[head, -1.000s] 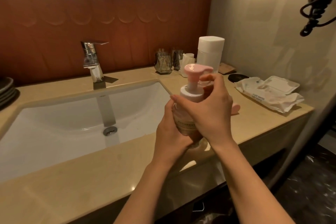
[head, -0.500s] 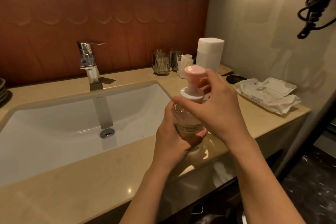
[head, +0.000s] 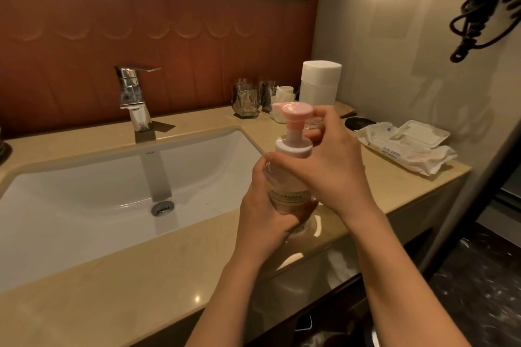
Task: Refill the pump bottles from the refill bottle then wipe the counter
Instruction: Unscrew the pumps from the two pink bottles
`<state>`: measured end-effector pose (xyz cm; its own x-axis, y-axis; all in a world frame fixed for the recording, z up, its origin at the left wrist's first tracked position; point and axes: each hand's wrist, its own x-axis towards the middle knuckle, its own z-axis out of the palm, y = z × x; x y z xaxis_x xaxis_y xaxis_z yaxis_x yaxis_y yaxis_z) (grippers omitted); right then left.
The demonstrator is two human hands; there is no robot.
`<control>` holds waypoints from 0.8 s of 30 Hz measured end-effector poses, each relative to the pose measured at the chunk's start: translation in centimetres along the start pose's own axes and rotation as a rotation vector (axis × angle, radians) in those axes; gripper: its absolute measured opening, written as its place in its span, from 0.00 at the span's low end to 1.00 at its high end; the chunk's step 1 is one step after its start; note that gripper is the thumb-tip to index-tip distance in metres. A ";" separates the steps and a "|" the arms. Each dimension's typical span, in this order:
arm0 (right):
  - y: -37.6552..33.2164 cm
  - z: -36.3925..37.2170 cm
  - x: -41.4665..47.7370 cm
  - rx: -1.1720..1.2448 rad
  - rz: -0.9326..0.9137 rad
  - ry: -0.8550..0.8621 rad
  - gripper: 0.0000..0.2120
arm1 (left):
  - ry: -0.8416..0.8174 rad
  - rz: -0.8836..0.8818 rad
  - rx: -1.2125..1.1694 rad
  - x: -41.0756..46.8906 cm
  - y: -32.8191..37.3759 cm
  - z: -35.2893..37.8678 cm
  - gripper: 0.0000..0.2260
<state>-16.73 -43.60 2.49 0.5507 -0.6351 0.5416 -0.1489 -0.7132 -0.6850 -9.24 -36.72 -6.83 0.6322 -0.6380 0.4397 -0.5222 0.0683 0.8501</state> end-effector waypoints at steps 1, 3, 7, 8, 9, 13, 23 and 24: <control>0.1 -0.2 0.0 0.049 0.013 -0.028 0.33 | 0.001 0.005 0.007 0.0 0.0 0.0 0.38; 0.3 -0.5 0.1 0.117 0.029 -0.140 0.29 | 0.001 0.002 0.011 0.0 0.2 -0.1 0.39; 0.5 -0.1 0.1 -0.127 0.018 -0.175 0.31 | 0.000 -0.010 0.006 0.0 0.3 0.0 0.36; 0.3 0.1 0.1 -0.210 0.014 -0.146 0.33 | 0.003 -0.017 0.002 0.0 0.3 0.0 0.35; 0.1 0.2 0.0 -0.249 0.017 -0.111 0.34 | 0.005 -0.020 -0.002 -0.1 0.3 0.0 0.34; 0.3 -0.1 0.3 -0.013 0.065 -0.064 0.31 | 0.003 -0.004 0.002 -0.1 0.5 -0.2 0.38; -0.1 -0.2 0.4 -0.236 -0.018 -0.036 0.39 | -0.008 -0.020 -0.007 -0.2 0.4 -0.2 0.36; 0.0 -0.3 0.4 -0.175 -0.017 -0.040 0.37 | -0.008 -0.017 -0.005 -0.2 0.5 -0.3 0.37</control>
<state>-16.77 -43.98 2.89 0.5860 -0.6125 0.5305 -0.2775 -0.7668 -0.5788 -9.49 -36.34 -6.40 0.6362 -0.6452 0.4230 -0.5088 0.0613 0.8587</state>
